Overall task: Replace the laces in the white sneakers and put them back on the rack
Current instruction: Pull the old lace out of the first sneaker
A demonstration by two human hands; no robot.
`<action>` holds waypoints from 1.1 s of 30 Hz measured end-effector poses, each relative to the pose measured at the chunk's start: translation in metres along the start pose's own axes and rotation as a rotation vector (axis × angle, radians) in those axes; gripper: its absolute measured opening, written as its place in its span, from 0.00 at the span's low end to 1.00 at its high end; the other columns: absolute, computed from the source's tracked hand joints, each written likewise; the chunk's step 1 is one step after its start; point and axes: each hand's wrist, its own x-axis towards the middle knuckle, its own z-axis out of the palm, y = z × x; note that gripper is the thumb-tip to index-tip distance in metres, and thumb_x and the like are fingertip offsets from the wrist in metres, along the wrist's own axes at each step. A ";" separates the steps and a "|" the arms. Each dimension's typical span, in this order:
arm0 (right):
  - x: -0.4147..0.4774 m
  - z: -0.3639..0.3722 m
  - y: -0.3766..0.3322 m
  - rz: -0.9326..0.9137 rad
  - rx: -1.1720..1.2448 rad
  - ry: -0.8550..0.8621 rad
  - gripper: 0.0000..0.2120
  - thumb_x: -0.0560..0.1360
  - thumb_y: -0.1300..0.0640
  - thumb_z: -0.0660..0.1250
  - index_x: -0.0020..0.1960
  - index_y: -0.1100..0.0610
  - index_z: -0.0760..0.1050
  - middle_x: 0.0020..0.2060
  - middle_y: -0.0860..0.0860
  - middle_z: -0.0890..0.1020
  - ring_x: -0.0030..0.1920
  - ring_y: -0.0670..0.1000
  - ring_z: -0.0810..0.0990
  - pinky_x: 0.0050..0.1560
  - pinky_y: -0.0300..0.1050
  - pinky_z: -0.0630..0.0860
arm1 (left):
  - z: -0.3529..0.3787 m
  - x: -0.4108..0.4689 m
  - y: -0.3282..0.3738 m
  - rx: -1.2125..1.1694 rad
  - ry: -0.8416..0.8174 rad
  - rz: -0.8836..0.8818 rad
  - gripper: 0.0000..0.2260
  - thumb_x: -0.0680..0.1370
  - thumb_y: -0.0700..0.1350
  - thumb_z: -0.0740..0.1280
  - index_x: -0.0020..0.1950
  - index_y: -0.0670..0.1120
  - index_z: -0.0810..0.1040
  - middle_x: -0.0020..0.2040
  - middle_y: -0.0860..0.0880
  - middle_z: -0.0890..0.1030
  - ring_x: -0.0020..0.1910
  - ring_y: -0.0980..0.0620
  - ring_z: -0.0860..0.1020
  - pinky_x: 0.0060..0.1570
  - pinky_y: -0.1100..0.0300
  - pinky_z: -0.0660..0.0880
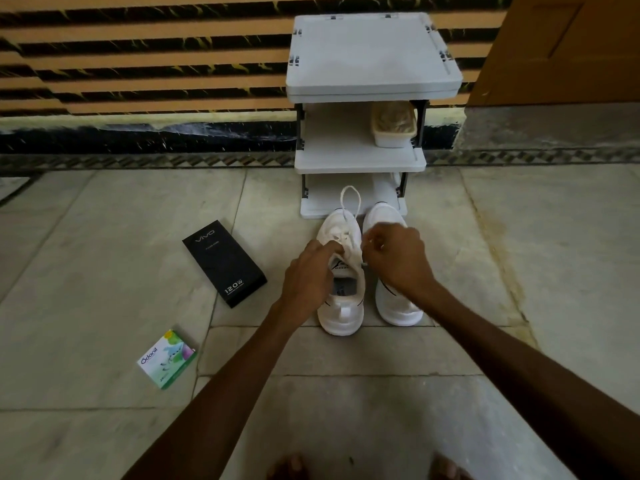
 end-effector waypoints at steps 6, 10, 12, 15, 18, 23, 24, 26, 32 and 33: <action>-0.024 0.038 0.005 -0.052 -0.269 -0.143 0.05 0.75 0.55 0.66 0.45 0.56 0.79 0.41 0.54 0.83 0.39 0.53 0.80 0.35 0.41 0.70 | 0.003 0.000 0.000 0.056 0.012 0.083 0.16 0.74 0.36 0.69 0.58 0.49 0.73 0.59 0.48 0.68 0.44 0.48 0.76 0.43 0.56 0.76; -0.023 0.045 0.001 -0.094 -0.337 -0.160 0.04 0.76 0.56 0.66 0.47 0.57 0.77 0.46 0.55 0.81 0.43 0.54 0.80 0.39 0.42 0.66 | 0.016 -0.002 -0.003 0.110 0.024 0.123 0.15 0.72 0.36 0.71 0.56 0.47 0.75 0.58 0.49 0.68 0.47 0.49 0.75 0.42 0.55 0.77; -0.024 0.044 0.002 -0.059 -0.295 -0.140 0.05 0.75 0.58 0.65 0.44 0.58 0.77 0.45 0.56 0.81 0.43 0.56 0.80 0.38 0.44 0.65 | 0.018 0.001 -0.006 -0.104 0.068 0.077 0.13 0.71 0.31 0.69 0.49 0.47 0.78 0.53 0.51 0.71 0.48 0.51 0.74 0.41 0.60 0.77; -0.027 0.045 0.004 0.025 -0.211 -0.080 0.06 0.74 0.59 0.63 0.40 0.58 0.76 0.41 0.57 0.81 0.40 0.57 0.80 0.36 0.45 0.68 | 0.003 0.006 0.001 -1.035 0.015 -0.429 0.16 0.70 0.23 0.60 0.42 0.44 0.77 0.45 0.47 0.78 0.45 0.48 0.78 0.35 0.63 0.78; -0.030 0.052 0.001 0.052 -0.165 -0.065 0.08 0.76 0.59 0.63 0.45 0.59 0.80 0.43 0.56 0.81 0.41 0.55 0.81 0.41 0.46 0.77 | -0.002 0.003 0.003 -1.439 -0.069 -0.645 0.15 0.70 0.24 0.60 0.45 0.42 0.76 0.42 0.42 0.81 0.41 0.44 0.79 0.33 0.59 0.79; -0.032 0.056 0.002 0.087 -0.095 -0.013 0.08 0.77 0.58 0.64 0.44 0.59 0.81 0.42 0.55 0.81 0.40 0.53 0.80 0.43 0.47 0.78 | -0.030 0.011 -0.007 -0.783 -0.329 -0.351 0.06 0.74 0.49 0.72 0.44 0.47 0.82 0.39 0.51 0.79 0.39 0.53 0.75 0.42 0.60 0.72; -0.032 0.056 0.002 0.098 -0.080 -0.010 0.08 0.76 0.58 0.64 0.44 0.59 0.81 0.42 0.56 0.81 0.40 0.53 0.80 0.43 0.47 0.78 | -0.033 0.013 -0.007 -0.544 -0.348 -0.278 0.09 0.75 0.52 0.71 0.46 0.47 0.83 0.43 0.52 0.81 0.43 0.53 0.77 0.46 0.60 0.73; -0.033 0.056 0.001 0.117 -0.067 -0.001 0.08 0.76 0.58 0.65 0.43 0.60 0.81 0.41 0.56 0.81 0.40 0.54 0.80 0.43 0.47 0.78 | -0.034 0.017 -0.005 -0.043 -0.258 -0.088 0.10 0.76 0.54 0.69 0.48 0.49 0.85 0.46 0.52 0.83 0.46 0.53 0.79 0.48 0.58 0.75; -0.039 0.058 -0.003 0.134 -0.055 -0.008 0.06 0.75 0.58 0.64 0.45 0.59 0.79 0.42 0.55 0.81 0.40 0.54 0.80 0.41 0.46 0.76 | -0.047 0.019 0.014 -1.460 0.015 -0.657 0.11 0.80 0.39 0.61 0.40 0.46 0.77 0.42 0.49 0.78 0.44 0.52 0.75 0.51 0.57 0.71; -0.040 0.060 -0.005 0.125 -0.064 -0.025 0.06 0.76 0.59 0.64 0.45 0.59 0.78 0.43 0.55 0.81 0.41 0.54 0.80 0.41 0.45 0.75 | -0.048 0.017 0.011 -1.667 0.072 -0.714 0.11 0.82 0.40 0.59 0.42 0.46 0.77 0.44 0.49 0.78 0.48 0.52 0.75 0.55 0.56 0.71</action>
